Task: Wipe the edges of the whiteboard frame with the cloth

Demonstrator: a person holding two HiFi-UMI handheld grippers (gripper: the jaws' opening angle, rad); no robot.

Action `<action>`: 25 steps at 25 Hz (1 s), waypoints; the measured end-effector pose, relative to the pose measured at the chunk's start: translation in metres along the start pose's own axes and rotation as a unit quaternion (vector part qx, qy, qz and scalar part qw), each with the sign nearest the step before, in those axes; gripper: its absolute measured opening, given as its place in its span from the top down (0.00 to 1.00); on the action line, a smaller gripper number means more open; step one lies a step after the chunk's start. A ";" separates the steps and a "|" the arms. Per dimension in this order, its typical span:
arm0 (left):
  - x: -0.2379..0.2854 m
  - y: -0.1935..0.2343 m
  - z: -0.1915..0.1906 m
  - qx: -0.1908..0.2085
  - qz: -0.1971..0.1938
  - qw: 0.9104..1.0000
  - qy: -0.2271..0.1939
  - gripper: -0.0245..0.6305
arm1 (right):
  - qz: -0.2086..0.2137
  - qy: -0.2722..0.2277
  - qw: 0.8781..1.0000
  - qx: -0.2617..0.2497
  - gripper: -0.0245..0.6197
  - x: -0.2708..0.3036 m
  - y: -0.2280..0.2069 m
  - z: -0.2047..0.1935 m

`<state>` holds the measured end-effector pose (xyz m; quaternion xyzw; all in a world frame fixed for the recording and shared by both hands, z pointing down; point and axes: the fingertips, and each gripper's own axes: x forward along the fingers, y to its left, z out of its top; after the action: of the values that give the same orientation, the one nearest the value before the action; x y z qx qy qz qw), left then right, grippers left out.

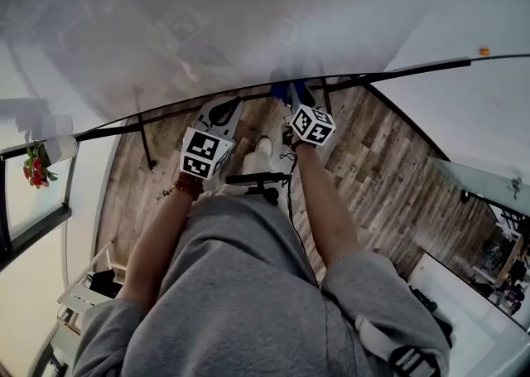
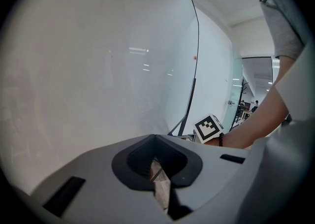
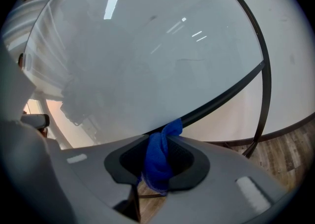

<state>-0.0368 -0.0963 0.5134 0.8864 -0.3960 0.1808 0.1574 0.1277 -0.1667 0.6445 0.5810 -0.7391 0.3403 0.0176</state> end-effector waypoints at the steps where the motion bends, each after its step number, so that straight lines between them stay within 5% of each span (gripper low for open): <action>1: -0.001 0.001 -0.001 0.001 -0.001 1.000 0.000 0.95 | 0.000 0.000 1.000 0.000 0.79 0.000 0.002 -0.001; 25: -0.030 0.031 -0.016 0.001 -0.003 1.000 0.002 0.95 | 0.011 -0.007 1.000 0.006 0.79 0.008 0.044 -0.025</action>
<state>-0.0824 -0.0903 0.5186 0.8873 -0.3927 0.1827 0.1582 0.0773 -0.1567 0.6456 0.5750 -0.7439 0.3405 0.0050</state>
